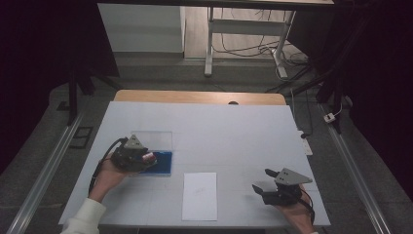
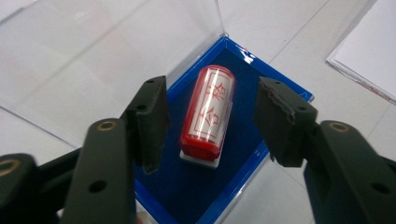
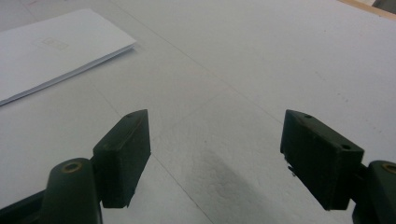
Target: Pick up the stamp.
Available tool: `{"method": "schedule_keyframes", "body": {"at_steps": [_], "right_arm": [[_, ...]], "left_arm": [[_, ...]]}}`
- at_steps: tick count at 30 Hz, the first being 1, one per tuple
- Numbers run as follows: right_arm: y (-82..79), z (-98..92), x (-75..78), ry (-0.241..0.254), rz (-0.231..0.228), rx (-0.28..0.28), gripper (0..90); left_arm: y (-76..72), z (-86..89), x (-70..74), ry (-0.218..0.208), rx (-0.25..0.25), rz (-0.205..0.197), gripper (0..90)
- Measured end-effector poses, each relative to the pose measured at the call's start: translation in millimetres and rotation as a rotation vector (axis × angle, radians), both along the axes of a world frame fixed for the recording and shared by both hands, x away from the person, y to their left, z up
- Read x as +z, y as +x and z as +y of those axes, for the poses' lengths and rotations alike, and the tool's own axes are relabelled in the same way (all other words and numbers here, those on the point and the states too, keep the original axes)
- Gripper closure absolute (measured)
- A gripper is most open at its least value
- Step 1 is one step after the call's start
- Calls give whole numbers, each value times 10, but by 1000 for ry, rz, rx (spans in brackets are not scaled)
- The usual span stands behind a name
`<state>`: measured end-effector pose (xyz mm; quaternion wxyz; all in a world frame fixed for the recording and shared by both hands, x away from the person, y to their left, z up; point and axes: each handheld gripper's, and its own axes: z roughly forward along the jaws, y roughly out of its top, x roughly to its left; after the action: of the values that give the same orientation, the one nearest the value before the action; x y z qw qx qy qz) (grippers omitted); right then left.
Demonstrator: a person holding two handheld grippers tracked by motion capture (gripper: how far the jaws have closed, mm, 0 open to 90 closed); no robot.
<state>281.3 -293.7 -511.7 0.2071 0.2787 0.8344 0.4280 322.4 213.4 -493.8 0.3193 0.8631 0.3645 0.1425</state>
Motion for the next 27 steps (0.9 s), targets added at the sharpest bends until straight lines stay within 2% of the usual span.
{"method": "schedule_keyframes", "body": {"at_steps": [9,12,14,24,27], "right_arm": [[2,3,0,-1,-1,3,238],[-3,2,0,-3,2,0,238],[-5,-4,2,-4,-2,-6,238],[-14,2,10,10,-8,-1,240],[-19,-4,15,10,-12,-5,243]], "left_arm": [[31,-9,-49,14,-22,2,570],[31,-10,-54,28,-30,-4,632],[27,-9,-56,21,-38,-8,681],[9,-27,-47,42,-51,-31,697],[6,-17,-39,30,-45,-37,698]]}}
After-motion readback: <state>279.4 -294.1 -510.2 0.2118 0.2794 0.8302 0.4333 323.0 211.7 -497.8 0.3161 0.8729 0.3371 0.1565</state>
